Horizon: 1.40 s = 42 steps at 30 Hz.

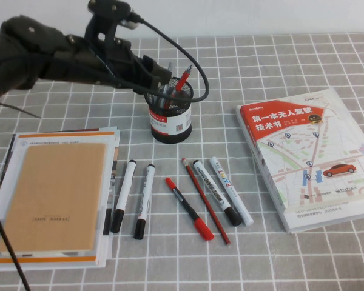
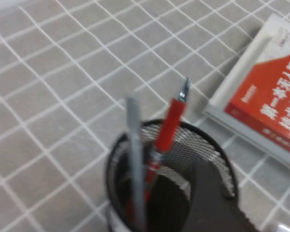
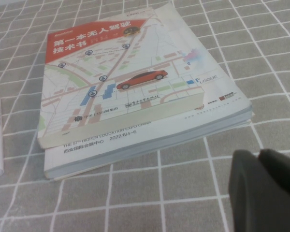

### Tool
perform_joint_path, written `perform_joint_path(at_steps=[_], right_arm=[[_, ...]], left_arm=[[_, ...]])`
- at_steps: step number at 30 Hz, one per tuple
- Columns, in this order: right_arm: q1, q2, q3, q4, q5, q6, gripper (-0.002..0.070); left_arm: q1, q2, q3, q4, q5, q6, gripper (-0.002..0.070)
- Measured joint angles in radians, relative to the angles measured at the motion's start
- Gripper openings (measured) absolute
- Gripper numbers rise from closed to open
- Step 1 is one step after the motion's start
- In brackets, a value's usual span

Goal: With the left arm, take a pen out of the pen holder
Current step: 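Take a marker out of the pen holder and lay it on the table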

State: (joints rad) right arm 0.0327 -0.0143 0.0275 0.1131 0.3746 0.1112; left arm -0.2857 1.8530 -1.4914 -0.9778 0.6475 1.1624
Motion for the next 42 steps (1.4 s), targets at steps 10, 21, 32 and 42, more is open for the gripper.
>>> perform_joint_path(at_steps=[10,21,32,42], right_arm=[[0.000,0.000,0.000,0.000,0.000,0.000,-0.0012],[0.000,0.000,0.000,0.000,0.000,0.000,-0.0013],[0.000,0.000,0.000,0.002,0.000,0.000,-0.0013],[0.000,0.000,0.000,0.003,0.000,0.000,-0.0013]], left_arm=[[-0.002,0.060,-0.137,0.352,-0.027,-0.393,0.0320],[-0.046,0.104,-0.170,0.420,-0.084,-0.459,0.0328],[-0.049,0.185,-0.228,0.322,-0.139,-0.463,0.0473],[-0.061,0.265,-0.315,0.239,-0.139,-0.461,0.0482]])
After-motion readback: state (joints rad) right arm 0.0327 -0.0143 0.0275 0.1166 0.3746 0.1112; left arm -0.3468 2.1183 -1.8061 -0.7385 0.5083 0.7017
